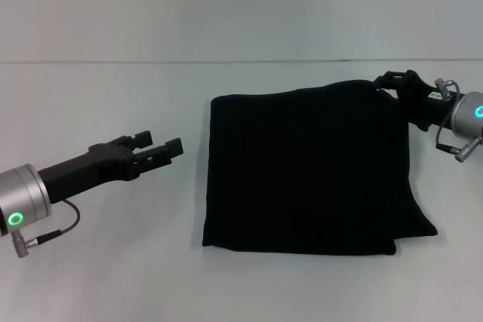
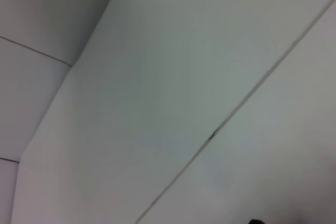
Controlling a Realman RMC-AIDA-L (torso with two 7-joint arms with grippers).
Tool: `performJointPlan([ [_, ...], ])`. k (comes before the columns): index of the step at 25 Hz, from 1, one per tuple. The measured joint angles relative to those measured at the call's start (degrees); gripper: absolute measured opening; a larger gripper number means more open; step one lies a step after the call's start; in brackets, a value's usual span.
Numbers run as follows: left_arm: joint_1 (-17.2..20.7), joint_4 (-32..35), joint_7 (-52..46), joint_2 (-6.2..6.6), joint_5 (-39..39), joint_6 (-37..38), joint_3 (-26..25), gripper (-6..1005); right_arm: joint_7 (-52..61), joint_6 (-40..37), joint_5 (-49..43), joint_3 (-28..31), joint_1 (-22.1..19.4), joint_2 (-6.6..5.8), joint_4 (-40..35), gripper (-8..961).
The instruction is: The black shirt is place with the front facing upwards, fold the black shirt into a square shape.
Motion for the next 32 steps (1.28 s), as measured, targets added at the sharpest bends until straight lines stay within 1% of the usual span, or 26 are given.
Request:
performJointPlan([
  [3,0.01,0.0,-0.02,0.0,0.0,0.0,0.0,899,-0.52,-0.1,0.0,-0.24,0.05,-0.04,0.0,626],
  [11,0.01,0.0,0.03,0.0,0.0,0.0,0.0,899,-2.19,-0.45,0.62,0.16,-0.03,-0.02,-0.18,287],
  [14,0.01,0.0,-0.02,0.02,0.0,-0.08,0.0,899,-4.61,-0.86,3.43,0.21,-0.64,0.0,-0.43,163],
  [17,0.01,0.0,-0.04,0.07,0.0,-0.35,0.0,900,-7.24,-1.22,6.51,0.23,-1.27,-0.11,-0.59,83],
  [19,-0.01,0.0,-0.06,0.08,0.0,-0.64,-0.07,900,-7.87,-0.9,7.36,0.31,-1.77,-0.46,-0.68,30],
  [23,-0.3,-0.34,-0.13,0.09,0.0,-1.35,-1.2,900,-9.87,0.04,9.05,2.08,-3.14,-1.01,-0.86,31],
  [27,-0.39,-0.42,-0.24,-0.09,0.0,-1.41,-1.4,899,-10.95,0.93,9.96,3.27,-3.84,-1.28,-0.73,33],
  [30,-0.42,-0.44,-0.36,-0.27,0.0,-1.27,-1.35,899,-10.97,1.98,9.96,3.17,-3.71,-1.25,-0.53,36],
  [32,-0.43,-0.44,-0.45,-0.34,0.09,-1.36,-1.3,900,-11.01,2.94,9.84,2.92,-3.53,-1.01,-0.51,37],
])
